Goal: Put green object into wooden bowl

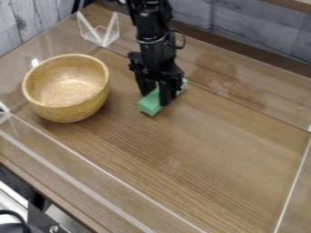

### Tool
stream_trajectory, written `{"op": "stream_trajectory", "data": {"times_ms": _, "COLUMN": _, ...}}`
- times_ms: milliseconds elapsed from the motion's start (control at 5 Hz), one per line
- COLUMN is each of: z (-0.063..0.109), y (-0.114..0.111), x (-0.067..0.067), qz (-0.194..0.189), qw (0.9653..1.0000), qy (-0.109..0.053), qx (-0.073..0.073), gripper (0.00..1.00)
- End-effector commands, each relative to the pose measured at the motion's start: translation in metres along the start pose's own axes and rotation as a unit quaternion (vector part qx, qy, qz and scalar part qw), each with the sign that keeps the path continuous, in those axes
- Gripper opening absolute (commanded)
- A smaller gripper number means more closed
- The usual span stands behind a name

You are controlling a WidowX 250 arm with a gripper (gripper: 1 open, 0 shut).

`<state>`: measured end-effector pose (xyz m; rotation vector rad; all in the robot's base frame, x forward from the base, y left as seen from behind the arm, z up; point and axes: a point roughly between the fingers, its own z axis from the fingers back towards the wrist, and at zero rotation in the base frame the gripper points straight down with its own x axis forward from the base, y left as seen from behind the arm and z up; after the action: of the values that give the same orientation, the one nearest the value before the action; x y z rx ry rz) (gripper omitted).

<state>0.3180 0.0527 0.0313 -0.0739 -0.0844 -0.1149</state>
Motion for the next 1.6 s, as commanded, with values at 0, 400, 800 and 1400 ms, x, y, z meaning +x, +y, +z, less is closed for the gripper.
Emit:
{"op": "stream_trajectory", "data": {"times_ms": 0, "z": 0.005, "y": -0.005, "x": 0.011, "qz": -0.005, "qw": 0.9998, "qy": -0.018, "qx": 0.0, "gripper": 0.0}}
{"op": "stream_trajectory", "data": {"times_ms": 400, "z": 0.019, "y": -0.002, "x": 0.005, "qz": -0.038, "qw": 0.9991, "qy": -0.014, "qx": -0.013, "gripper": 0.0}}
{"op": "stream_trajectory", "data": {"times_ms": 800, "z": 0.05, "y": 0.022, "x": 0.013, "qz": 0.008, "qw": 0.9994, "qy": -0.032, "qx": -0.012, "gripper": 0.0}}
{"op": "stream_trajectory", "data": {"times_ms": 1400, "z": 0.105, "y": 0.038, "x": -0.003, "qz": 0.073, "qw": 0.995, "qy": -0.068, "qx": 0.001, "gripper": 0.0}}
